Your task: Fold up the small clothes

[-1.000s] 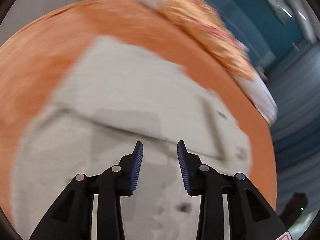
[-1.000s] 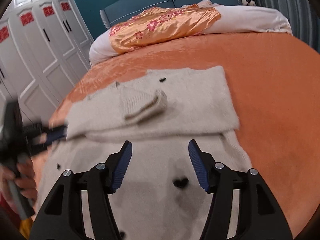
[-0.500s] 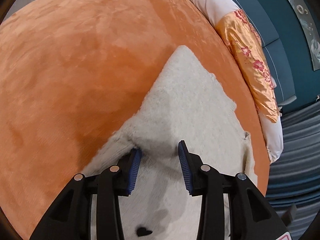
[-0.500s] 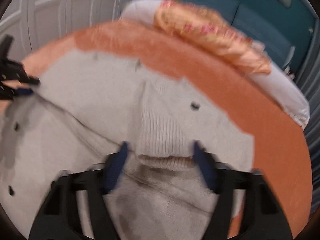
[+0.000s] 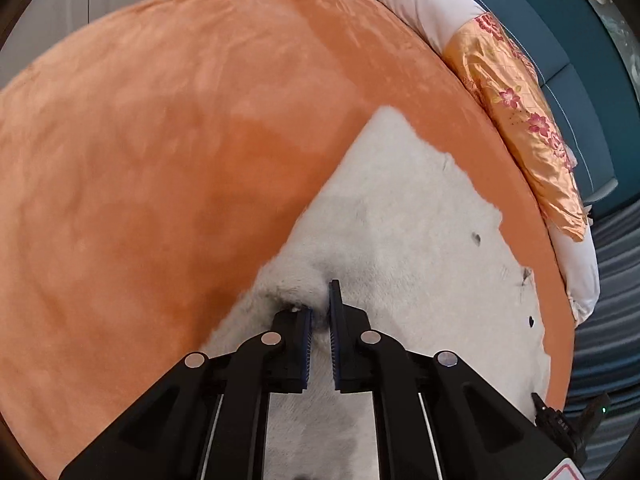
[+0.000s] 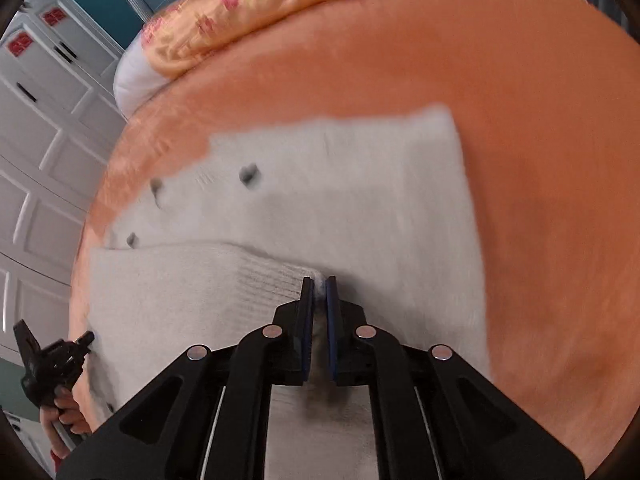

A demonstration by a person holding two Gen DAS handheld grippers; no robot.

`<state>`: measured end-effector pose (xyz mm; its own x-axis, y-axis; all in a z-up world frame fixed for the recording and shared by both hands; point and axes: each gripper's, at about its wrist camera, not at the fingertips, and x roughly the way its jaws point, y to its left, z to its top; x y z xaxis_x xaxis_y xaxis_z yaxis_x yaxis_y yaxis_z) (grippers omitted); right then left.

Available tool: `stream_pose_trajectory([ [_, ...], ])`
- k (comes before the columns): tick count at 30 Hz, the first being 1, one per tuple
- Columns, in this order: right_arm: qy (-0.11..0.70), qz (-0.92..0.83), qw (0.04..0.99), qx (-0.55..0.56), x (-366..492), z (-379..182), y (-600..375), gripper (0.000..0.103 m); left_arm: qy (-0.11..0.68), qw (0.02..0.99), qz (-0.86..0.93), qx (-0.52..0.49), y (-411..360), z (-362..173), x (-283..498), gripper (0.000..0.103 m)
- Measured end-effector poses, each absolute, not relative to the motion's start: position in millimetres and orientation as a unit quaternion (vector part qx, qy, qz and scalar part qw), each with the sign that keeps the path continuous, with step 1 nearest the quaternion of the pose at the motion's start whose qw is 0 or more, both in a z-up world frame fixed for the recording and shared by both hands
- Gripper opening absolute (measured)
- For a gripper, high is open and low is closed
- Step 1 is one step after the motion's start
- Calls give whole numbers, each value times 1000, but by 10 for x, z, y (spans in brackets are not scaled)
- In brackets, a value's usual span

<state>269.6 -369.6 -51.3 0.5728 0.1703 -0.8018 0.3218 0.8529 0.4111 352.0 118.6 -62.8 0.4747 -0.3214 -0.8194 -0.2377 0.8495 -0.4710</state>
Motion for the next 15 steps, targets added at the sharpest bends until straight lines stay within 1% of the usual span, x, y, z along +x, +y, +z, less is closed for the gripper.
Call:
stream_pose_trajectory([
  [1,445,-43,852,273,2627,-471,-3677,24,505,817,-23,-279,1209,-623,3487,12],
  [2,430,-39,857,280,2541,-417,-3655,48,502,816,-26,-285,1226,-618,3471,13],
  [3,417,-39,863,281,2460,-380,-3631,60,500,814,-28,-294,1248,-613,3462,15],
  [5,411,-34,866,283,2352,-382,-3563,60,498,811,-32,-305,1263,-607,3453,20],
  [7,427,-27,856,289,2317,-498,-3508,60,496,808,-39,-316,1259,-598,3441,31],
  [8,434,-24,854,286,2312,-551,-3470,60,496,807,-41,-318,1250,-594,3439,32],
  [10,447,-29,853,269,2405,-592,-3412,46,498,806,-40,-317,1213,-590,3456,33],
  [11,458,-34,852,252,2485,-584,-3356,26,498,806,-40,-316,1203,-582,3465,31],
  [12,462,-36,853,238,2560,-530,-3328,9,496,809,-42,-312,1185,-538,3497,19],
  [13,456,-35,860,227,2614,-389,-3303,9,491,813,-44,-308,1180,-489,3513,4],
  [15,373,5,899,228,2633,237,-3246,8,454,838,-56,-298,1188,-234,3518,4],
])
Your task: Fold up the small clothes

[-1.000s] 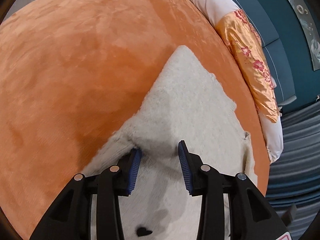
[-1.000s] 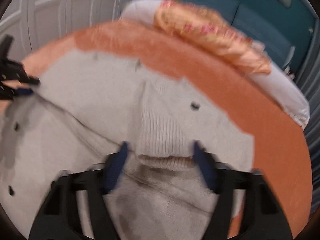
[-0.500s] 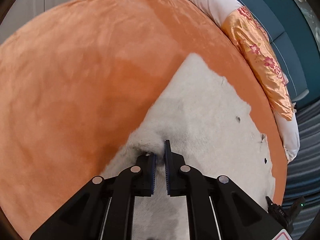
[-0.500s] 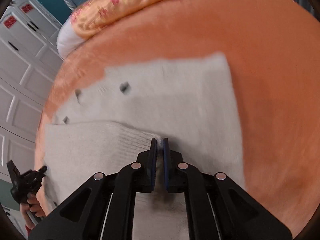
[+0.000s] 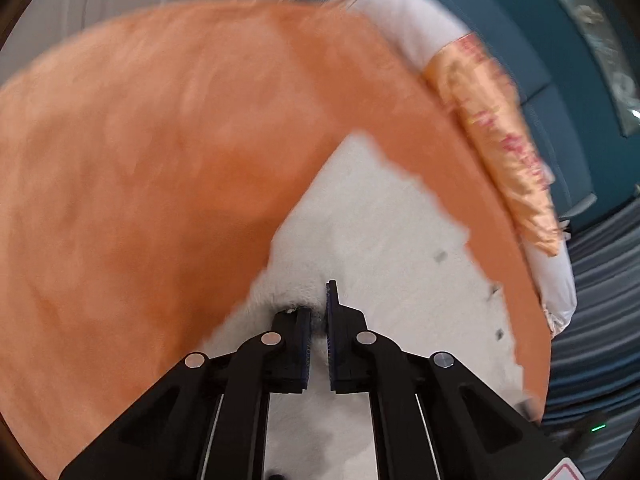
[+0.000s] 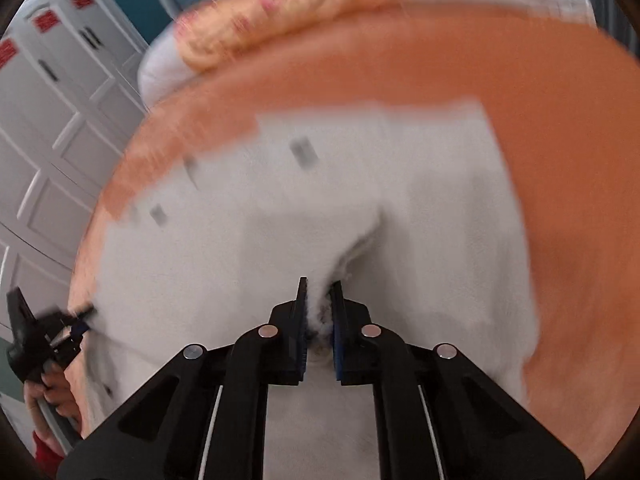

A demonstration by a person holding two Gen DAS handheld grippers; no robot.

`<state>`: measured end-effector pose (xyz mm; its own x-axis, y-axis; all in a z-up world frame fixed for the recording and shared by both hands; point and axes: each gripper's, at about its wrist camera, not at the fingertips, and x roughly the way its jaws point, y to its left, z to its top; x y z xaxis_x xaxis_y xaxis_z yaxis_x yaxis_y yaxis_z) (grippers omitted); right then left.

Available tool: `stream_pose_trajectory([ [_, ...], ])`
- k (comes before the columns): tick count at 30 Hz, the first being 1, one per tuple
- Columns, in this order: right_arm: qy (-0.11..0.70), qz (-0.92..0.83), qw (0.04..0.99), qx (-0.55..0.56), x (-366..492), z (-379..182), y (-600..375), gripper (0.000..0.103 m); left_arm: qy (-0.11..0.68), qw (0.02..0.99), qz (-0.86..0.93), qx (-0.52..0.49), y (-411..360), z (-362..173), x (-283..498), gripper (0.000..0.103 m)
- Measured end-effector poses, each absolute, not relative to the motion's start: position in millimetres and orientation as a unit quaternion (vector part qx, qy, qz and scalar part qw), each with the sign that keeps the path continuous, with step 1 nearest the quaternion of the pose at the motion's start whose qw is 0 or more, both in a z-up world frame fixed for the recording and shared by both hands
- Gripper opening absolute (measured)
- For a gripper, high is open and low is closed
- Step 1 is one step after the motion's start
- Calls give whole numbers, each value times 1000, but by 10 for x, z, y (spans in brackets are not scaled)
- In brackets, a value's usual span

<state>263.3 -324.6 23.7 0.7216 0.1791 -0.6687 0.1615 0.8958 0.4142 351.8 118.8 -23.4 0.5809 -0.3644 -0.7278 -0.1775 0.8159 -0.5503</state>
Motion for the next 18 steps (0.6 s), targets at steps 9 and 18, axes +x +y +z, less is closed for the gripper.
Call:
stream_pose_trajectory([
  [9,478,-83,857,173,2934,-412,-3470,8,481,847,-2,-226,1072,-546,3527,4],
  [18,434,-68,863,250,2668,-595,-3716,8,470,859,2,-205,1044,-622,3481,6],
])
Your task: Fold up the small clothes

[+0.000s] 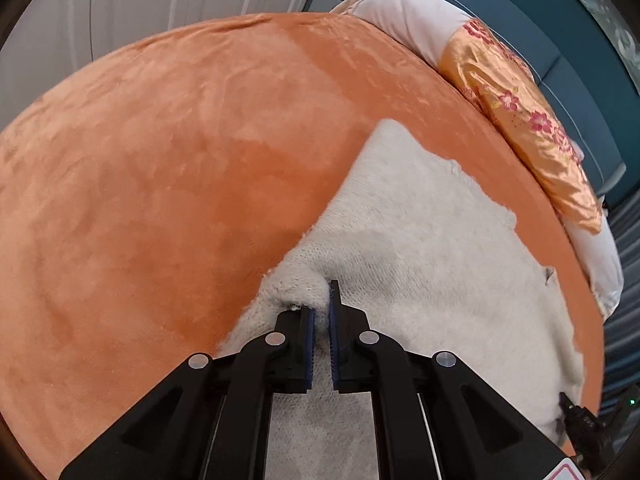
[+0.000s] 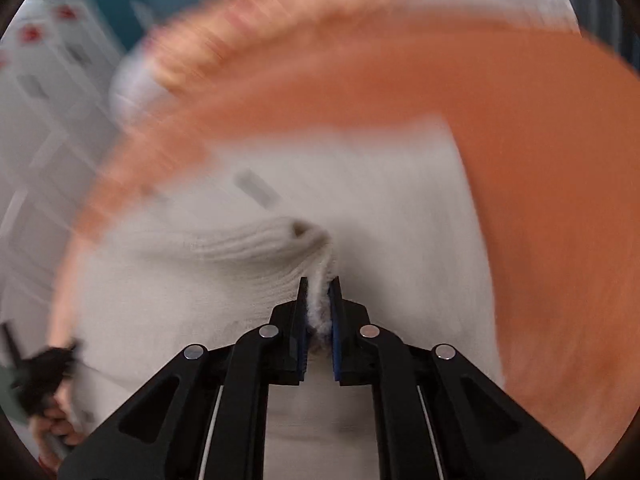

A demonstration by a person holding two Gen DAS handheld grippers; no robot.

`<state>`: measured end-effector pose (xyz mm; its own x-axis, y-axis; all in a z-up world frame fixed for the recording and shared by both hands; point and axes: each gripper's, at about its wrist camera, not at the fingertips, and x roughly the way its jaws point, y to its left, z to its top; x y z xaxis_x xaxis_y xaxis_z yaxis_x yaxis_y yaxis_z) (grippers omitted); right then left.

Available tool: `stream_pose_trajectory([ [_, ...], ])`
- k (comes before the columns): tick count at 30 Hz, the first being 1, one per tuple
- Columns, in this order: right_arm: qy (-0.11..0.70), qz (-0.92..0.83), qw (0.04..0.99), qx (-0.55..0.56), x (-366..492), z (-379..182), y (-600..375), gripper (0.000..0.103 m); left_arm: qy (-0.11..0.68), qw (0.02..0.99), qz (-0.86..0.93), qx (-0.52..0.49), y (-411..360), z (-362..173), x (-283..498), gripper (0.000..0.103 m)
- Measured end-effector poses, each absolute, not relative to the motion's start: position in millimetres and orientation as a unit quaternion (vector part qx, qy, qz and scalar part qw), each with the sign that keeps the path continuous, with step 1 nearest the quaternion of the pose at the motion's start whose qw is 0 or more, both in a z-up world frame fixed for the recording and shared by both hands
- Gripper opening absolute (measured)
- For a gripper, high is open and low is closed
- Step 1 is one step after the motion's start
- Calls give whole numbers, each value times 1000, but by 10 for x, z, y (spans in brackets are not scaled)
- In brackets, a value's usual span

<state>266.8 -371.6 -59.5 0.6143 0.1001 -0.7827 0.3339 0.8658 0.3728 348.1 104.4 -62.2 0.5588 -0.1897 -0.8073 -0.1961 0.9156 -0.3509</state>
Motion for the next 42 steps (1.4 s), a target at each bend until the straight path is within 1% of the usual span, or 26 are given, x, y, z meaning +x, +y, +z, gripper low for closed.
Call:
stream_pose_trajectory([
  [2,418,-48,869,262,2562,-455,-3706,9,467,864,2,-189,992,-632,3464,6],
  [3,414,-50,871,259,2493,-413,-3694,12,464,867,0,-181,990,-642,3445,7],
  [7,406,-109,885,201,2326,-259,-3568,14,458,875,-1,-160,935,-646,3435,8],
  [9,385,-99,895,202,2304,-110,-3415,15,455,877,-1,-155,926,-658,3435,9],
  [11,392,-39,896,204,2532,-52,-3114,15,450,881,1,-146,906,-677,3413,12],
  [14,404,28,899,169,2916,-9,-2616,14,440,890,5,-121,836,-698,3373,12],
  [17,432,68,892,111,3428,-107,-2141,14,438,892,9,-109,814,-704,3365,12],
  [19,458,72,882,83,3695,-242,-2004,13,434,895,8,-103,809,-717,3363,12],
  [20,471,57,877,72,3827,-329,-2027,13,433,896,7,-101,806,-721,3361,12],
  [21,479,38,875,67,3870,-392,-2130,10,431,897,6,-100,809,-729,3357,12],
  [22,479,27,875,71,3837,-418,-2233,10,429,898,5,-102,816,-738,3355,12],
  [24,465,-10,879,107,3732,-456,-2735,3,426,899,3,-104,818,-751,3347,12],
  [25,459,-33,878,129,3640,-452,-2984,2,424,900,2,-105,821,-757,3341,12],
  [26,450,-65,877,156,3463,-431,-3316,3,421,901,1,-106,824,-764,3332,12],
  [27,444,-96,875,166,3302,-398,-3541,10,419,902,0,-108,830,-770,3323,12],
  [29,424,-116,879,183,2890,-278,-3898,10,415,903,-2,-113,838,-772,3311,12],
  [31,410,-96,881,215,2515,-204,-4043,18,415,902,-5,-119,851,-767,3304,12],
  [32,405,-78,882,229,2331,-188,-4072,31,415,901,-9,-126,866,-754,3302,12],
  [33,404,-66,881,237,2272,-206,-4031,47,417,899,-12,-132,877,-740,3305,13],
  [34,407,-51,877,249,2184,-252,-3987,51,420,897,-16,-141,892,-716,3306,16],
  [37,429,-28,865,259,2291,-414,-3741,52,439,882,-18,-169,913,-622,3322,22],
  [38,440,-27,862,252,2352,-476,-3652,52,445,878,-16,-178,919,-601,3323,22],
  [39,445,-23,861,247,2417,-502,-3566,38,452,872,-11,-189,928,-568,3340,21],
  [41,439,-17,865,243,2525,-398,-3430,6,461,867,-9,-191,927,-532,3375,6],
  [42,417,-16,876,242,2509,-253,-3393,6,458,869,-7,-188,935,-479,3392,5],
])
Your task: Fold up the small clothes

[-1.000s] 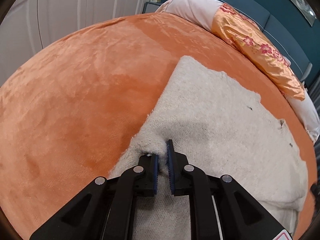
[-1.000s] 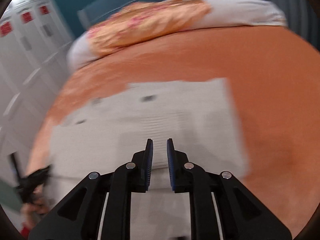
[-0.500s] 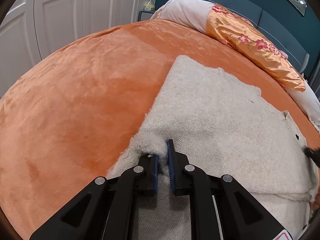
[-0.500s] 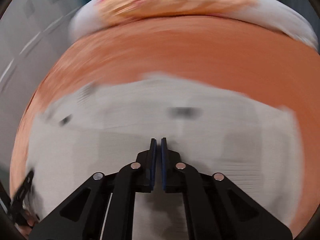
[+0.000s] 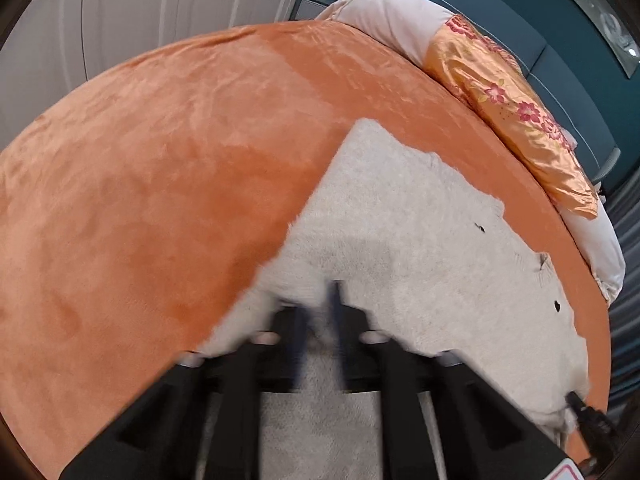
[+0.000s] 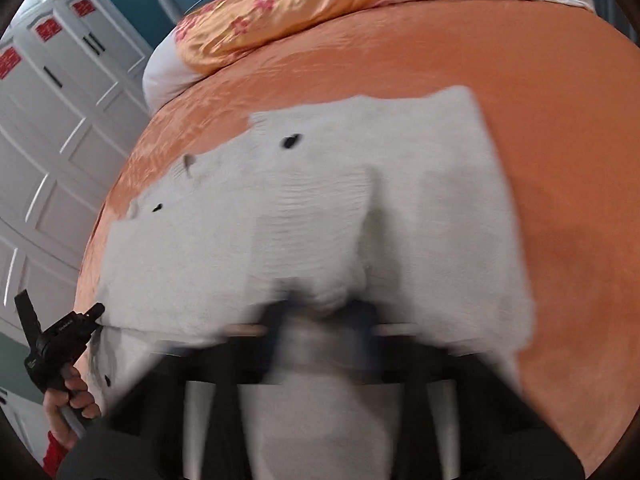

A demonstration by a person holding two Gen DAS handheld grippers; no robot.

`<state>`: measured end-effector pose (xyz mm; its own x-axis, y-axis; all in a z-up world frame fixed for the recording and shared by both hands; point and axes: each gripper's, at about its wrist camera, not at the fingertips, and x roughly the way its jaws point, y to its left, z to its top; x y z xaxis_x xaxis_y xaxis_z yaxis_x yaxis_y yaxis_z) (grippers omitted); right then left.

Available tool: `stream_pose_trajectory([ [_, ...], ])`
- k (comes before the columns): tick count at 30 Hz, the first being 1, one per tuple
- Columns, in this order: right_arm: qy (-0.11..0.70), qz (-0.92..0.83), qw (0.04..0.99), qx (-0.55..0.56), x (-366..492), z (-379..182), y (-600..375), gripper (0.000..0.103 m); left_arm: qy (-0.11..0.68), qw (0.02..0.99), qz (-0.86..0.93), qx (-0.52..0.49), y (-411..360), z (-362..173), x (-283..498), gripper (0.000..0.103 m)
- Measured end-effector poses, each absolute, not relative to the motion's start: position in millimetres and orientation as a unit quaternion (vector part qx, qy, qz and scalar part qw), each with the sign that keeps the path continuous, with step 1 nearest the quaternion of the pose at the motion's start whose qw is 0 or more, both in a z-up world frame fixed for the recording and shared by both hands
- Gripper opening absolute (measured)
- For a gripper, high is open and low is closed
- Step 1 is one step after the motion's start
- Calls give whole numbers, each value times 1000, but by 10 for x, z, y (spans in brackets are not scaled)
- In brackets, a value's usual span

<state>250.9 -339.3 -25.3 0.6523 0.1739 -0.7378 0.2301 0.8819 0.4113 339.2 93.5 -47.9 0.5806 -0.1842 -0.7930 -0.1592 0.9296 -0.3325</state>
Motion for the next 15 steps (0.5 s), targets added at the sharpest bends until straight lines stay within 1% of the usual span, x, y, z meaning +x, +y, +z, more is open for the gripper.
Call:
stream_pose_trajectory([
  [2,344,7,906,245,2365,186,-3351,5,437,881,-2,-182,963,-361,3368,5],
  [4,301,14,924,236,2165,381,-3408,5,428,888,7,-167,968,-329,3371,5],
  [5,318,-11,921,224,2175,232,-3479,5,434,888,12,-153,952,-383,3397,5],
  [7,401,-52,884,233,2346,-313,-3642,5,470,873,22,-131,919,-643,3487,7],
  [8,442,-68,864,232,2384,-610,-3711,5,465,877,24,-117,896,-690,3474,8],
  [9,439,-57,863,242,2355,-676,-3721,5,462,880,23,-103,856,-649,3450,8],
  [10,430,-55,863,259,2288,-592,-3737,6,463,880,19,-101,839,-615,3435,12],
  [12,421,-45,862,278,2192,-423,-3719,8,465,879,-3,-109,849,-514,3355,15],
  [14,411,-50,873,259,2011,-206,-3647,11,467,877,-17,-109,899,-439,3219,20],
  [15,408,-51,878,246,1872,-114,-3600,17,467,878,-16,-105,931,-385,3101,30],
])
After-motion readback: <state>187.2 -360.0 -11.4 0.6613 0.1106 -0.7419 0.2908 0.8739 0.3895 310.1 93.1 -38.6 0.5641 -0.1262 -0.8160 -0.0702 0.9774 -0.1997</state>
